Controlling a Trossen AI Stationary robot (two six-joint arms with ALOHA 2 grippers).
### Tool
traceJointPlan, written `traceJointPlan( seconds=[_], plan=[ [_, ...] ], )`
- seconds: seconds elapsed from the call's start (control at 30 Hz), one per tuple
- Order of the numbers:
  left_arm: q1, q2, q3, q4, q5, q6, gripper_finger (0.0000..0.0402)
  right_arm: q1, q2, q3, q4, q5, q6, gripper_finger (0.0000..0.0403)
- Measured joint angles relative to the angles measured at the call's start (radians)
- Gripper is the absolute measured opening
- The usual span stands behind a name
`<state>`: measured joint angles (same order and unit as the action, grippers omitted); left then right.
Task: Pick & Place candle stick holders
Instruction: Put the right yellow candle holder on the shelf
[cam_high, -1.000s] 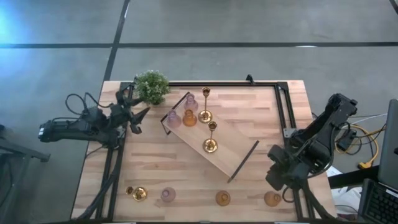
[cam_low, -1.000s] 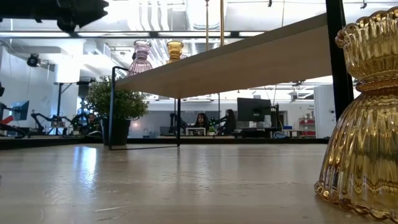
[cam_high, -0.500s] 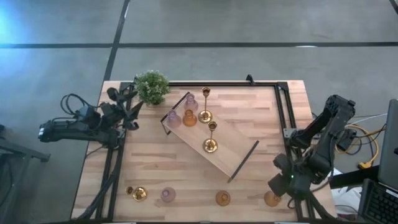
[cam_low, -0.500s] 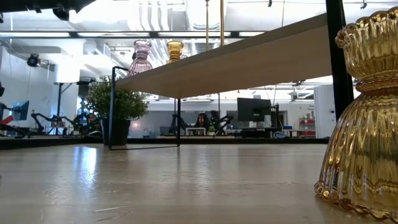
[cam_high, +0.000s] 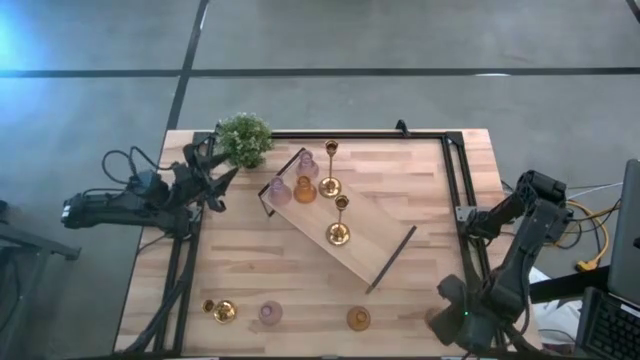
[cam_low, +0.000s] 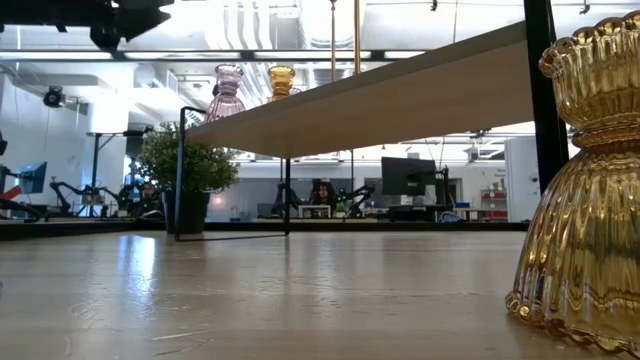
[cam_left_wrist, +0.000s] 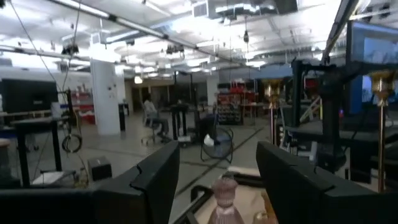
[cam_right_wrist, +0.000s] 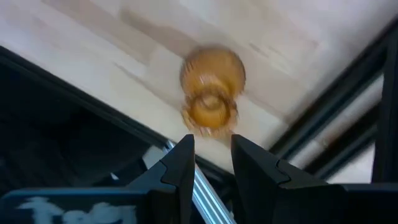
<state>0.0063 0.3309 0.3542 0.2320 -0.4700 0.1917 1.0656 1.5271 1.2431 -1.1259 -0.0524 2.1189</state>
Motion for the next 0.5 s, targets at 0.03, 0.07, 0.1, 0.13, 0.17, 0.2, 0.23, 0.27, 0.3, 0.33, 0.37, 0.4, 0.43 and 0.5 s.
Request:
traceJointPlan(
  seconds=[0.03,0.07,0.1,0.13,0.17,0.2,0.23,0.27,0.3,0.33,0.37,0.4,0.43,0.5],
  plan=[
    [0.000,0.001,-0.001,-0.014,0.000,-0.001,0.0218,0.005,0.009,0.004,-0.001,-0.008,0.002,0.0100],
    [0.000,0.002,-0.003,-0.031,0.000,0.000,0.0218,0.012,0.015,0.009,-0.001,-0.009,0.003,0.0100],
    [0.000,0.002,-0.007,-0.045,0.000,0.000,0.0218,0.015,0.022,0.013,0.000,-0.009,0.003,0.0100],
    [0.000,0.002,-0.011,-0.051,0.000,-0.001,0.0218,0.018,0.028,0.021,0.001,-0.008,0.003,0.0100],
    [0.000,0.002,-0.015,-0.053,0.000,-0.001,0.0218,0.019,0.034,0.027,0.001,-0.009,0.002,0.0100],
    [0.000,0.002,-0.018,-0.058,0.000,-0.001,0.0218,0.023,0.040,0.031,0.001,-0.007,0.000,0.0100],
    [0.000,0.005,-0.020,-0.058,0.000,-0.001,0.0218,0.024,0.043,0.031,0.002,-0.004,-0.001,0.0100],
    [0.000,0.007,-0.020,-0.058,0.000,-0.001,0.0218,0.026,0.046,0.031,0.000,-0.001,-0.001,0.0100],
    [0.000,0.007,-0.021,-0.061,0.000,-0.001,0.0218,0.028,0.050,0.032,0.000,0.003,-0.002,0.0100],
    [0.000,0.008,-0.022,-0.065,0.000,-0.001,0.0218,0.028,0.055,0.032,-0.001,0.003,-0.008,0.0100],
    [0.000,0.008,-0.022,-0.064,0.000,-0.001,0.0218,0.030,0.059,0.031,-0.003,0.003,-0.019,0.0100],
    [0.000,0.009,-0.022,-0.063,0.000,-0.002,0.0218,0.030,0.063,0.028,-0.009,0.003,-0.027,0.0100],
    [0.000,0.009,-0.023,-0.063,0.000,-0.002,0.0218,0.032,0.067,0.026,-0.018,0.005,-0.031,0.0100],
    [0.000,0.009,-0.023,-0.063,0.000,-0.001,0.0218,0.032,0.075,0.021,-0.025,0.008,-0.038,0.0100]
  ],
)
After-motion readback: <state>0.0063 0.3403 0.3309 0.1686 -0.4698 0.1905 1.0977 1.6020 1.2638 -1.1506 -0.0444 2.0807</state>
